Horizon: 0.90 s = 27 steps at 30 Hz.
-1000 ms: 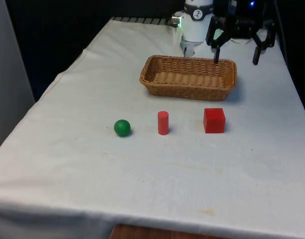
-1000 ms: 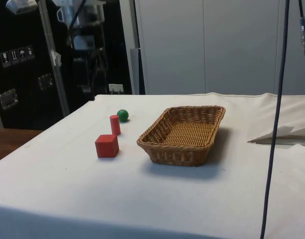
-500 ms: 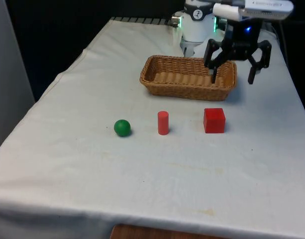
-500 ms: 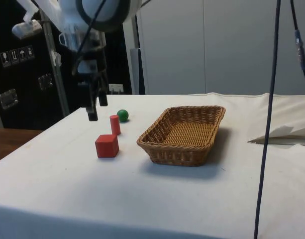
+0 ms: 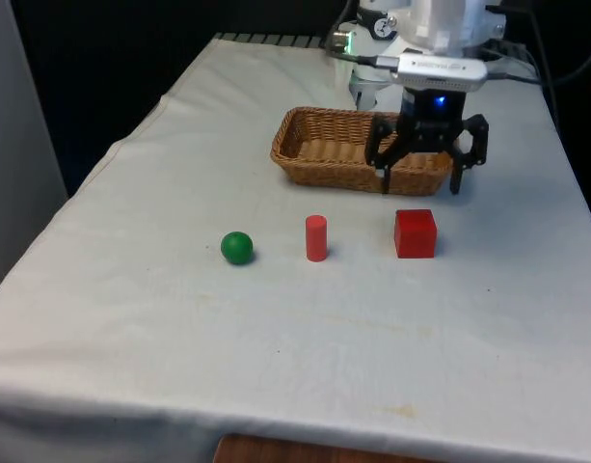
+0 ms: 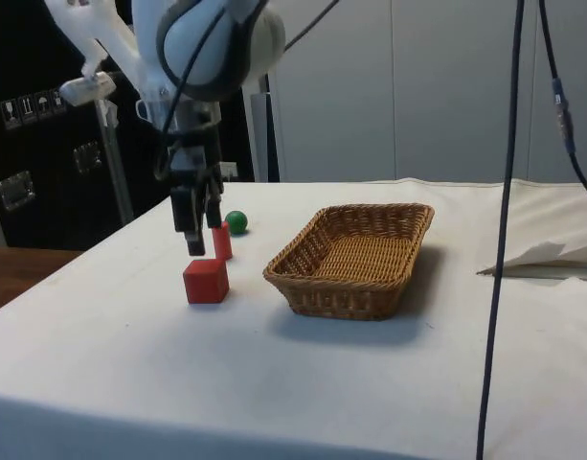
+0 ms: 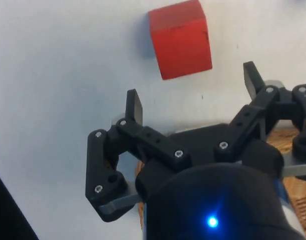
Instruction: Pick up the object to the left of the cylinder and place it into the basket.
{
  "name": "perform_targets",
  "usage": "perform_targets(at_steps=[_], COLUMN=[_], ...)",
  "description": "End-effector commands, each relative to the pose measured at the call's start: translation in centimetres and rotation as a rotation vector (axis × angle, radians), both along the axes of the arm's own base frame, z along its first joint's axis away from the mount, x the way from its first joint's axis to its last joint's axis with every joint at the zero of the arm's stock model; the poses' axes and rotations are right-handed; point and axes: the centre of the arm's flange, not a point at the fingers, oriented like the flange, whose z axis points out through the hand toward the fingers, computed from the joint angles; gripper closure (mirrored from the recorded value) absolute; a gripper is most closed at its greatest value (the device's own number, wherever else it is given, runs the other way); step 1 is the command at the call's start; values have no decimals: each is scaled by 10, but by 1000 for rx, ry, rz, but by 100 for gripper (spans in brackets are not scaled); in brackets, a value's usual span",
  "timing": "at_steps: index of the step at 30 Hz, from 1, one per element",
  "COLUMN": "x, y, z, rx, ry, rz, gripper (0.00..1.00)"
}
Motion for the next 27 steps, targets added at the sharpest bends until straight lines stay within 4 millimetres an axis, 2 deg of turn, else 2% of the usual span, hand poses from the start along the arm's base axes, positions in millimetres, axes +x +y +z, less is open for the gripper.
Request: perform_targets(at_steps=[1, 16, 22, 23, 27], x=[1, 5, 5, 4, 5], y=[0, -3, -9, -8, -14], z=[-1, -18, -43, -41, -55], rx=[12, 41, 67, 56, 62], ry=[-12, -49, -68, -57, -73], rz=[3, 0, -4, -6, -4], gripper=[0, 0, 0, 0, 0])
